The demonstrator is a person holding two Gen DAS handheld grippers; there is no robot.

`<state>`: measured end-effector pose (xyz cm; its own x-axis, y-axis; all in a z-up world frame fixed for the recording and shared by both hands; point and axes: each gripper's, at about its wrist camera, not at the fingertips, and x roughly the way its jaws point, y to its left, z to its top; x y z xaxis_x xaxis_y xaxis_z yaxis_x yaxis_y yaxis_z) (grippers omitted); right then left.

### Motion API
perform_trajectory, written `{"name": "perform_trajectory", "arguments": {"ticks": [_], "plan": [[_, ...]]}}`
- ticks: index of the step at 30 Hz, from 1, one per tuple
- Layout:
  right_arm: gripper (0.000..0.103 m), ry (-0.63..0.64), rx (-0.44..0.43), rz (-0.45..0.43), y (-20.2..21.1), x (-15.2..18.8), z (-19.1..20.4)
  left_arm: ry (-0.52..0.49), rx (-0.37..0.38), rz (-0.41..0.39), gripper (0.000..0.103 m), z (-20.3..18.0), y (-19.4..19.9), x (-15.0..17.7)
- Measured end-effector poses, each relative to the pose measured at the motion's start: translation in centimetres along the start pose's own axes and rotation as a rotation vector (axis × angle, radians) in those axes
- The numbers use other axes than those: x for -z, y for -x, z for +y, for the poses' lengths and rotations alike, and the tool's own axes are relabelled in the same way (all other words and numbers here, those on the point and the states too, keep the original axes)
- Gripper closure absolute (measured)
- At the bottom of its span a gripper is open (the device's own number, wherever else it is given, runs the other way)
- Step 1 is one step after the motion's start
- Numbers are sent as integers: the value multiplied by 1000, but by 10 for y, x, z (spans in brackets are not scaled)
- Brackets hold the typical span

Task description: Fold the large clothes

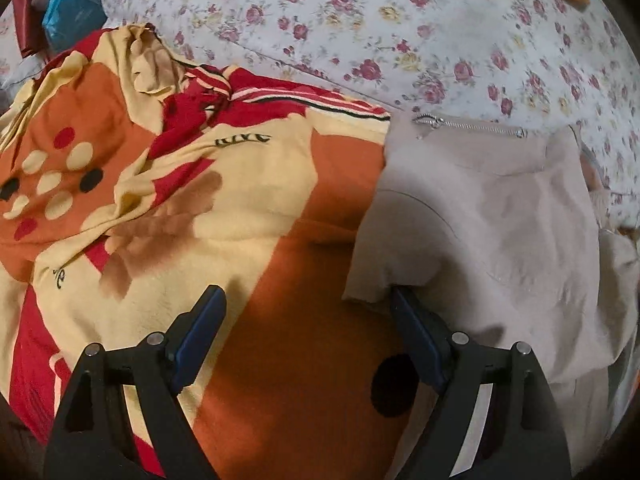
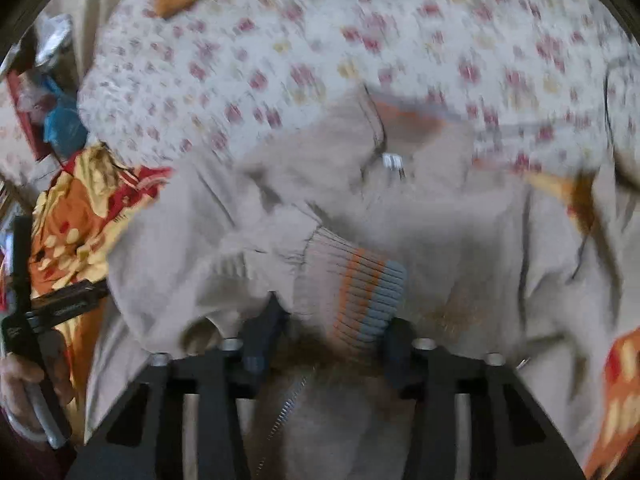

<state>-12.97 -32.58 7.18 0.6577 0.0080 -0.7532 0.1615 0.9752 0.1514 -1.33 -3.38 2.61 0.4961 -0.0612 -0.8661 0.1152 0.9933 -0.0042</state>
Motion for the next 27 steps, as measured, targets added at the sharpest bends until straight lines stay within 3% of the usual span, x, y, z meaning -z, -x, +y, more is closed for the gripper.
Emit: {"name": "perform_trajectory", "arguments": {"ticks": [1, 3, 4, 9, 10, 13, 15, 18, 19, 20, 21, 24, 27], "plan": [[96, 15, 21, -57, 16, -8, 1, 5, 2, -5, 19, -1, 2, 1], [95, 16, 73, -191, 49, -20, -8, 16, 9, -10, 19, 0, 6, 1], [95, 3, 89, -217, 56, -24, -15, 25, 24, -10, 19, 1, 8, 0], [96, -90, 190, -137, 40, -19, -55, 53, 85, -32, 19, 5, 17, -5], [103, -101, 216, -129, 36, -14, -61, 55, 83, -37, 19, 6, 17, -6], [103, -96, 377, -144, 34, 0, -83, 82, 76, -32, 19, 12, 15, -9], [103, -142, 364, -133, 33, 8, -97, 103, 90, -8, 19, 16, 11, -10], [90, -226, 263, -102, 40, 11, -105, 108, 107, 23, 19, 18, 11, -9], [68, -234, 203, -106, 44, 8, -102, 104, 108, 22, 19, 18, 13, -8], [53, -225, 156, -110, 46, 4, -95, 99, 104, 19, 19, 17, 14, -7], [29, -194, 104, -120, 48, -3, -82, 91, 93, 19, 19, 17, 14, -6], [24, -98, 19, -136, 38, -25, -46, 71, 53, 36, 19, 14, 7, -5], [22, 35, -69, -2, -14, -46, -3, 82, 49, 54, 19, 15, 0, -7]]}}
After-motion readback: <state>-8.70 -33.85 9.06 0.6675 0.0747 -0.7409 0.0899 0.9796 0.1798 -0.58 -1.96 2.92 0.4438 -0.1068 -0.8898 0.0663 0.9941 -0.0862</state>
